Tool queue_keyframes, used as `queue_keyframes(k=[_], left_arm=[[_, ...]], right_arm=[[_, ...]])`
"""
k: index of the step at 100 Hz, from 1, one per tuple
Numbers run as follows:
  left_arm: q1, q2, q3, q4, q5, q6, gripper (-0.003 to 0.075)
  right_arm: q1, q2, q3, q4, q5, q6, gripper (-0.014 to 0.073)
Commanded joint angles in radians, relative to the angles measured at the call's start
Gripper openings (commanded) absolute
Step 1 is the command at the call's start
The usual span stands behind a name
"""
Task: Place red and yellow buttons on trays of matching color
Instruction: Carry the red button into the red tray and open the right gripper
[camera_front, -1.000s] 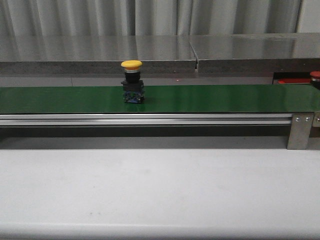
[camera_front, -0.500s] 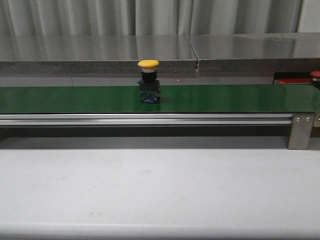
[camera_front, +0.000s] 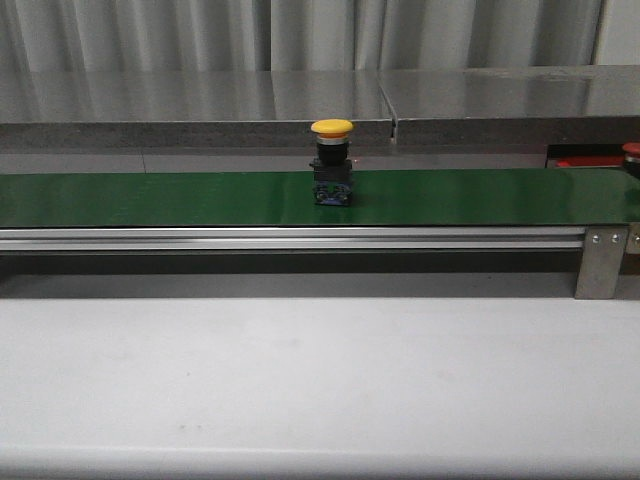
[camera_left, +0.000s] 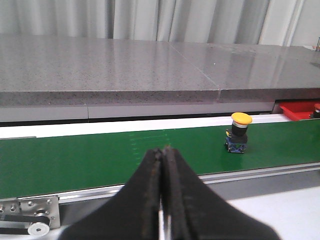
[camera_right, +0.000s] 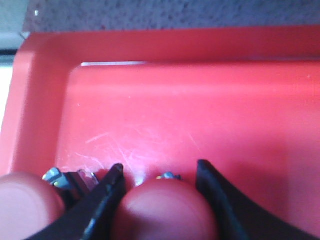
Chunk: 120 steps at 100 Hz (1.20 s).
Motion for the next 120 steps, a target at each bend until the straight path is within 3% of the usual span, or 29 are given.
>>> queue_keyframes(k=[1,7,24,31,86,120], left_arm=[[-0.007,0.007,-0.027,-0.021,-0.061,-0.002,-0.0019],[-0.007,0.007,-0.027,-0.021,-0.061,-0.002,-0.0019],[-0.007,0.007,-0.027,-0.021,-0.061,-0.002,-0.0019],[-0.007,0.007,-0.027,-0.021,-0.061,-0.002,-0.0019],[-0.007,0.007,-0.027,-0.021,-0.061,-0.002,-0.0019],[-0.007,0.007,-0.027,-0.021,-0.061,-0.002,-0.0019]], right_arm=[[-0.008,-0.071,-0.034,0.025,-0.037,-0.003,0.0189],[-0.008,-0.072,-0.034,0.027,-0.039,-0.003,0.0234],[-0.014,-0.079,-0.035,0.044,-0.018,-0.003,0.0475],[-0.016,-0.083,-0.035,0.044,-0.012,-0.003,0.0514],[-0.016,-0.202,-0.035,0.043,0.022,-0.003,0.0513],[-0.011,-0.344,-0.031,0.049,0.165,-0.003,0.0512]])
